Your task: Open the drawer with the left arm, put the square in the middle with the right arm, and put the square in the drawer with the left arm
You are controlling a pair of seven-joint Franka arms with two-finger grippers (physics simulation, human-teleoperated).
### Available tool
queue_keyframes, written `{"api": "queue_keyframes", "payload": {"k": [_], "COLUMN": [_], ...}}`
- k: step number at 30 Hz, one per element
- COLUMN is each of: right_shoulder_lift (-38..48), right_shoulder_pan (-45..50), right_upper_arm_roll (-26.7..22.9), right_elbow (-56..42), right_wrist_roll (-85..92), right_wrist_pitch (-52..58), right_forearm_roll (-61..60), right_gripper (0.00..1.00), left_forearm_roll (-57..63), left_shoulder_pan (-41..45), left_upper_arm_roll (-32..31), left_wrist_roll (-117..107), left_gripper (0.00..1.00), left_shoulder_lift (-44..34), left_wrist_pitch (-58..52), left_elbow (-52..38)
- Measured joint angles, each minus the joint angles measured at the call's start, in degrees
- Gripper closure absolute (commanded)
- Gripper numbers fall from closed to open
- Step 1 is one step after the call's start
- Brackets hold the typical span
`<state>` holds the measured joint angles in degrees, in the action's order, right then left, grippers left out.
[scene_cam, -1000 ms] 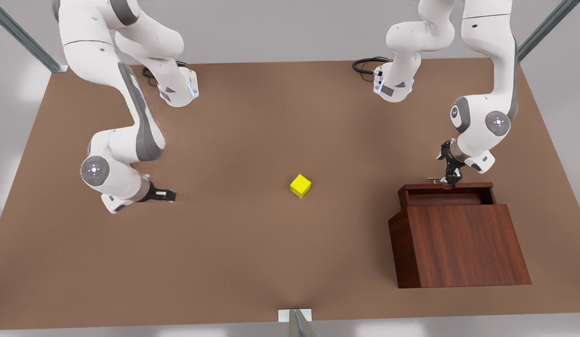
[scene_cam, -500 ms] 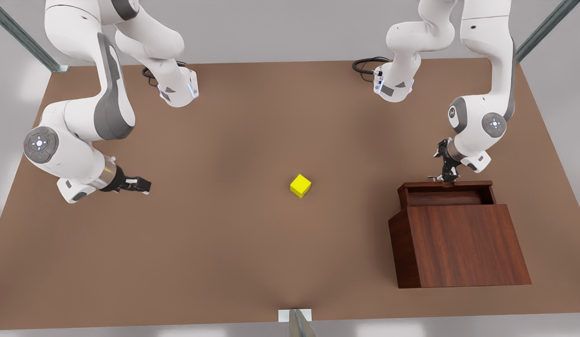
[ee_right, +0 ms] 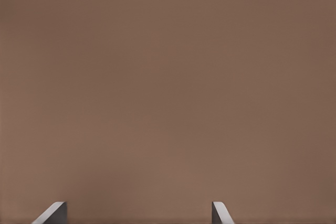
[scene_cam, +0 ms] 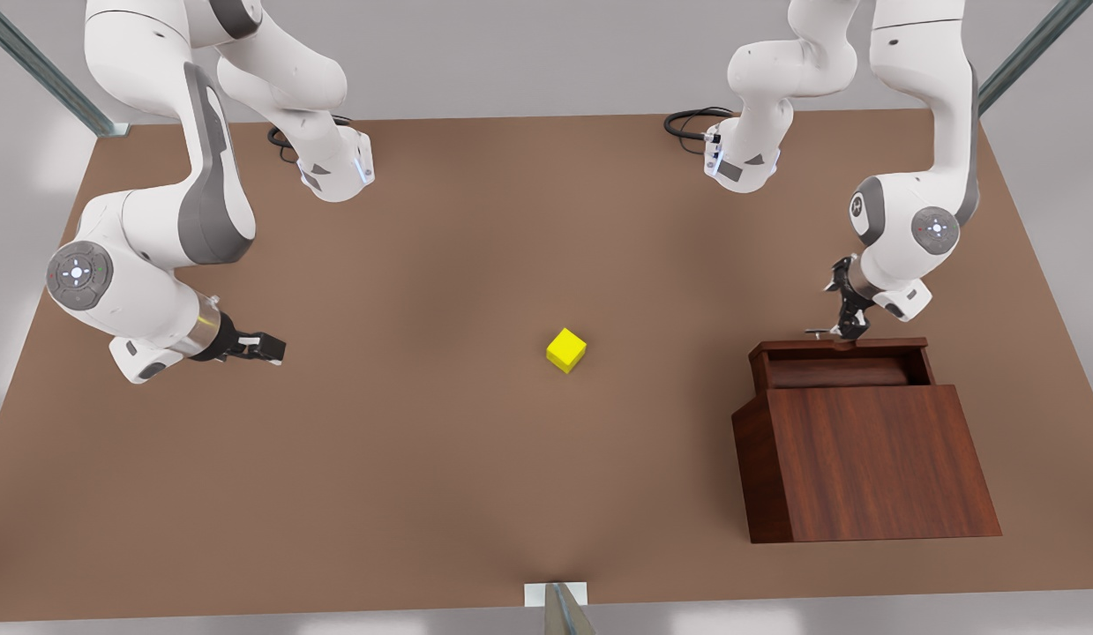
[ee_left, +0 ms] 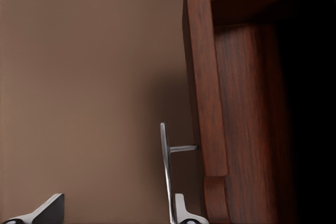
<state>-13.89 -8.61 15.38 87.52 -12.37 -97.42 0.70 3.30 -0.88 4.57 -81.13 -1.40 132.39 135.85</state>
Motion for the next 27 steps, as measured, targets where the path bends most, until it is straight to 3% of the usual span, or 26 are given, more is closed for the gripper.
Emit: {"api": "queue_keyframes", "payload": {"k": [11,16,19,22,23,25,27], "right_shoulder_lift": [-0.1,-0.1,-0.1,-0.1,-0.1,-0.2,-0.3], "right_shoulder_pan": [0.0,-0.1,-0.1,-0.1,0.0,0.0,0.0], "right_upper_arm_roll": [0.0,0.0,0.0,0.0,0.0,0.0,0.0], "right_elbow": [0.1,0.0,0.0,0.1,0.1,0.1,0.1], "right_wrist_roll": [-0.1,-0.1,-0.1,-0.1,-0.1,-0.1,-0.1], "right_wrist_pitch": [-0.1,0.0,0.1,-0.1,-0.1,-0.2,-0.2], "right_forearm_roll": [-0.1,-0.1,-0.1,-0.1,-0.1,-0.1,-0.1], "right_gripper": [0.00,0.00,0.00,0.00,0.00,0.00,0.00], "left_forearm_roll": [1.0,0.0,-4.4,-6.3,-5.2,-1.8,1.5], "left_shoulder_pan": [-0.9,-0.6,-0.9,-2.9,-1.9,14.0,19.9], "left_upper_arm_roll": [-0.1,-0.6,-6.3,-20.9,-26.0,-28.9,-28.9], "left_wrist_roll": [-1.0,-2.4,-5.7,-0.8,11.5,39.7,47.4], "left_gripper": [0.00,0.00,0.00,0.00,0.00,0.00,0.00], "left_shoulder_lift": [0.0,-2.3,-1.8,3.4,7.7,16.9,27.8], "left_wrist_pitch": [-2.0,-8.3,-23.2,-28.4,-30.3,-30.0,-29.4], "left_elbow": [0.2,-2.9,-19.0,-37.0,-41.8,-47.6,-56.0]}}
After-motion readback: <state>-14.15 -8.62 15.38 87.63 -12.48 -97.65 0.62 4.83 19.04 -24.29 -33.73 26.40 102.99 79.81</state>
